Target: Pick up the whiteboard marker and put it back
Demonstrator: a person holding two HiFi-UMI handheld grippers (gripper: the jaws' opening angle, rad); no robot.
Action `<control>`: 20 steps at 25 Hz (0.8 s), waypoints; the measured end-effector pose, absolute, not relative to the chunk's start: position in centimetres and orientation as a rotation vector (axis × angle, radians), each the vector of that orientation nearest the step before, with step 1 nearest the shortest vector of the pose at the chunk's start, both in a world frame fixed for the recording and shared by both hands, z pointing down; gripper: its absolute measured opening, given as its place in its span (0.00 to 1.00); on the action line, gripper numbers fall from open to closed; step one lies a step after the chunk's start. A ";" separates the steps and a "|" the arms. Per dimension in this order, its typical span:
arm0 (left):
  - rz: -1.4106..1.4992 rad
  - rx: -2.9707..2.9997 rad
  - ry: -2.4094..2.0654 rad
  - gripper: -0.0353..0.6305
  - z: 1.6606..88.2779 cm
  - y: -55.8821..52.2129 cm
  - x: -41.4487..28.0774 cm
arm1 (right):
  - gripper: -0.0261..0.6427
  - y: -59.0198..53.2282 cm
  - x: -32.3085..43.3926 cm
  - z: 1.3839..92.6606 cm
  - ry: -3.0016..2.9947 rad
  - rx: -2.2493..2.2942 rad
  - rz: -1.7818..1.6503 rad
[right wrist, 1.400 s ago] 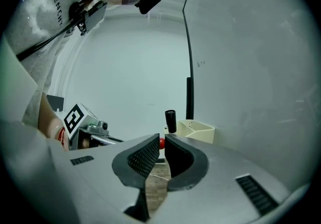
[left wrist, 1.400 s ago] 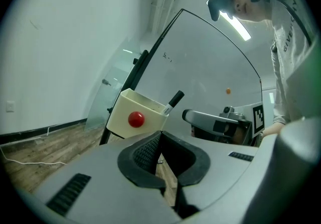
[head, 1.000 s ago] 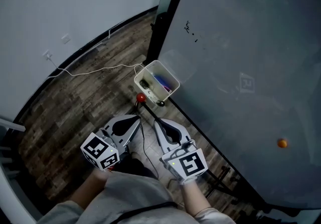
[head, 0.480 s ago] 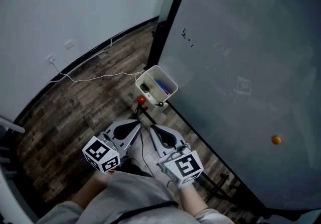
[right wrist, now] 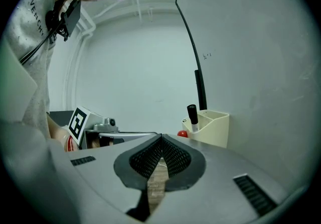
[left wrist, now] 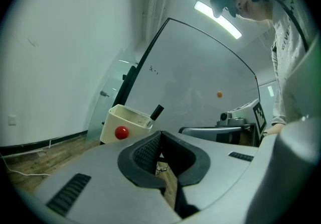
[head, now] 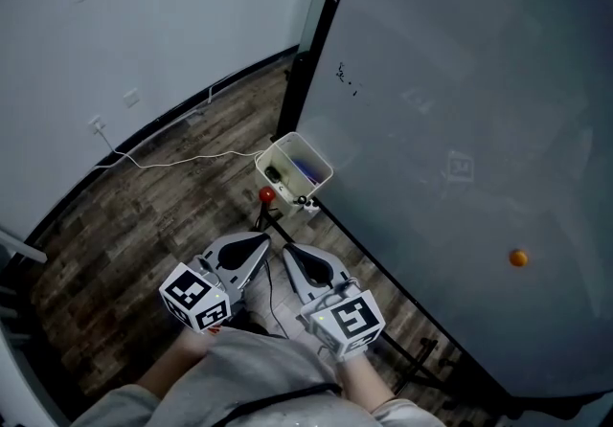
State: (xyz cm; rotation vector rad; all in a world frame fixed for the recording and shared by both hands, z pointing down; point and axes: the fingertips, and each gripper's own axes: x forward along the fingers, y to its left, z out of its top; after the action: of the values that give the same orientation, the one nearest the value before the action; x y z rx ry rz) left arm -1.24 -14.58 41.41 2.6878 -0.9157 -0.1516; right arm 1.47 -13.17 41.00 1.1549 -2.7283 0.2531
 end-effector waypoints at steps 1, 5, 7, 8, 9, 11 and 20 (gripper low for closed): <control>-0.154 2.691 -0.915 0.08 41.3 -14.5 -1.2 | 0.07 -13.1 1.5 40.9 -2.732 1.158 0.252; -0.160 2.699 -0.915 0.08 41.1 -14.2 -1.3 | 0.07 -12.6 1.3 40.5 -2.779 1.152 0.243; -0.161 2.701 -0.919 0.08 41.0 -14.1 -1.3 | 0.07 -12.4 1.3 40.6 -2.791 1.143 0.245; -0.162 2.704 -0.918 0.08 41.0 -14.1 -1.3 | 0.07 -12.4 1.3 40.7 -2.797 1.142 0.250; -0.164 2.708 -0.916 0.08 41.0 -14.0 -1.3 | 0.07 -12.3 1.3 40.8 -2.799 1.146 0.254; -0.166 2.714 -0.912 0.08 41.1 -13.8 -1.3 | 0.07 -12.3 1.4 40.8 -2.802 1.157 0.245; -0.153 2.705 -0.903 0.08 41.0 -12.7 -0.8 | 0.07 -11.3 1.6 40.8 -2.769 1.164 0.290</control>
State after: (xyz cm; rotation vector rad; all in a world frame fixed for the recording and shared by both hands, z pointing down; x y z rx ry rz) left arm -0.84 -12.73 41.01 2.7045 -0.9030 -0.1530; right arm 1.58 -11.34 40.77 1.1640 -2.7685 0.2901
